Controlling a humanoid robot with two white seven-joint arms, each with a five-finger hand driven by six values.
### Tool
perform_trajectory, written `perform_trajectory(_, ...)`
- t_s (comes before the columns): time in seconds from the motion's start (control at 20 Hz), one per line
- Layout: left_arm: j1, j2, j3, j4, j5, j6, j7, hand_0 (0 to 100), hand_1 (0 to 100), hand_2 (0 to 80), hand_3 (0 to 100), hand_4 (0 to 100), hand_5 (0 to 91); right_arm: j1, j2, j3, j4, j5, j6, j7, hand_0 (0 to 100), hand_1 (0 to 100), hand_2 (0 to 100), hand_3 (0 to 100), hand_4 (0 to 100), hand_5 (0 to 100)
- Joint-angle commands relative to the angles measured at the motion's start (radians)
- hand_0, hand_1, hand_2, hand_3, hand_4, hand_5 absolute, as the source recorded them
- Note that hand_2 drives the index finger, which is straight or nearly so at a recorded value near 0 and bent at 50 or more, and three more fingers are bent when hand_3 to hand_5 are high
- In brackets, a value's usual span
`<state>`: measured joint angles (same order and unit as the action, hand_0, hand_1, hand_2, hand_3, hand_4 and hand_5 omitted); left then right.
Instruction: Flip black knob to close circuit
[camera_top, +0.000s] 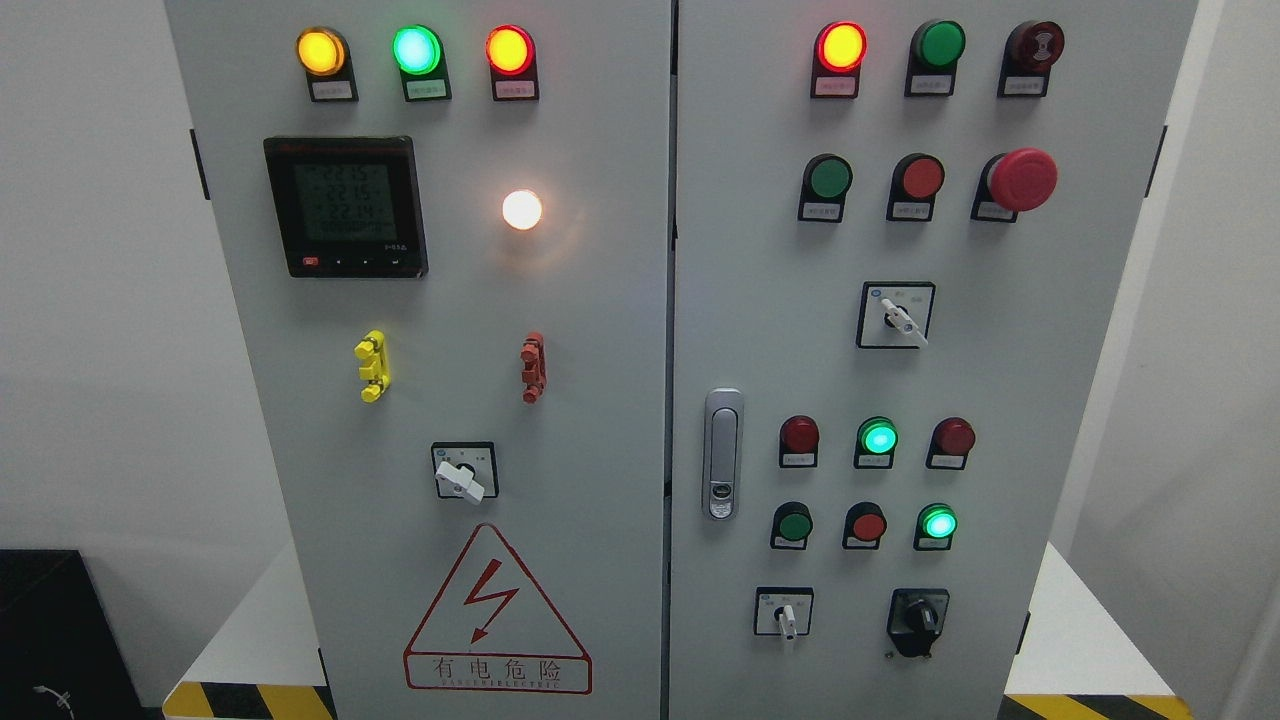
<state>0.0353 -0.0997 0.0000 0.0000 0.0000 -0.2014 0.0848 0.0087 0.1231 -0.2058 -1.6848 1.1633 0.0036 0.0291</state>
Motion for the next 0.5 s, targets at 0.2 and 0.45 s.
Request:
perform_trajectory(0.2, 0.000, 0.000, -0.020, 0.021, -0.021, 0.000, 0.000, 0, 0, 0.0, 0, 0, 0.0, -0.093, 0.006, -0.006, -0.066, 0.064, 0.047, 0.041, 0, 18, 78, 94, 76, 75)
perform_trajectory(0.45, 0.000, 0.000, -0.020, 0.021, -0.021, 0.000, 0.000, 0, 0, 0.0, 0, 0, 0.0, -0.127, 0.010, 0.000, -0.058, 0.079, 0.078, 0.048, 0, 21, 77, 93, 76, 74)
